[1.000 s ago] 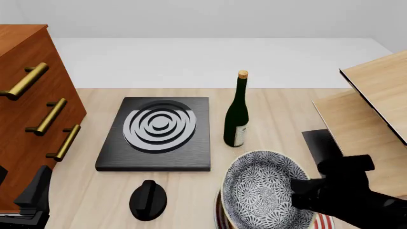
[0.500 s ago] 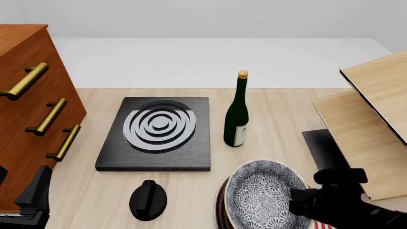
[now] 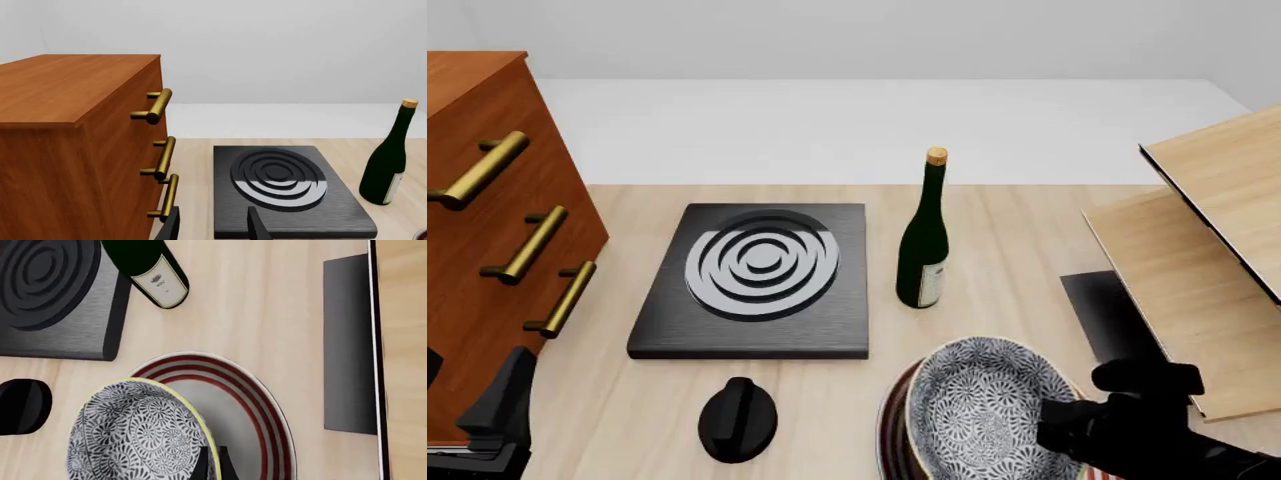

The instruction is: Pick up the akita bowl and put it on the plate.

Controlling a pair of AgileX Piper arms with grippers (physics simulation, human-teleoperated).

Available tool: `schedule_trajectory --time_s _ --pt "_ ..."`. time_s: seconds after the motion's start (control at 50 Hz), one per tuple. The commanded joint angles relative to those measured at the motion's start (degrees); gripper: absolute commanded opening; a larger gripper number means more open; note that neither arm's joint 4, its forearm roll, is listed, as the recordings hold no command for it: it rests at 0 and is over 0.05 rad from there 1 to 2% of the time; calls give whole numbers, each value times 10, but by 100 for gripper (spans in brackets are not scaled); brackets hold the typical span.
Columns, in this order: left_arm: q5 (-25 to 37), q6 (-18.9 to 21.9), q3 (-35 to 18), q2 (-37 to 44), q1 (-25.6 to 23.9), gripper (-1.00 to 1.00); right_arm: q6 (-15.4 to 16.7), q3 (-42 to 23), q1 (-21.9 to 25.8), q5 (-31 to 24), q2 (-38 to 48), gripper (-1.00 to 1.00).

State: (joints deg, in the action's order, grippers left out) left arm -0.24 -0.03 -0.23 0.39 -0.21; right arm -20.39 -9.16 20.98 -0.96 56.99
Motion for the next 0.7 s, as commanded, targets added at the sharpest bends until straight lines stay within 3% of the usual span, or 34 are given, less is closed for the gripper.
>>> schedule_trajectory --time_s 0.02,0.04,0.06,0.22,0.46,0.7 --pt "1 0 -1 0 0 100 3 4 -8 4 5 -100" --pt "2 0 -1 0 0 100 4 4 -8 3 4 -100" --pt "2 0 -1 0 0 100 4 2 -9 -3 0 100" --pt "1 0 -1 0 0 100 12 -21 -10 -58 -49 100" --pt "-1 0 0 1 0 100 36 -124 -15 -248 -197 100" --pt "1 0 -1 0 0 100 55 -187 -21 -341 -263 100"
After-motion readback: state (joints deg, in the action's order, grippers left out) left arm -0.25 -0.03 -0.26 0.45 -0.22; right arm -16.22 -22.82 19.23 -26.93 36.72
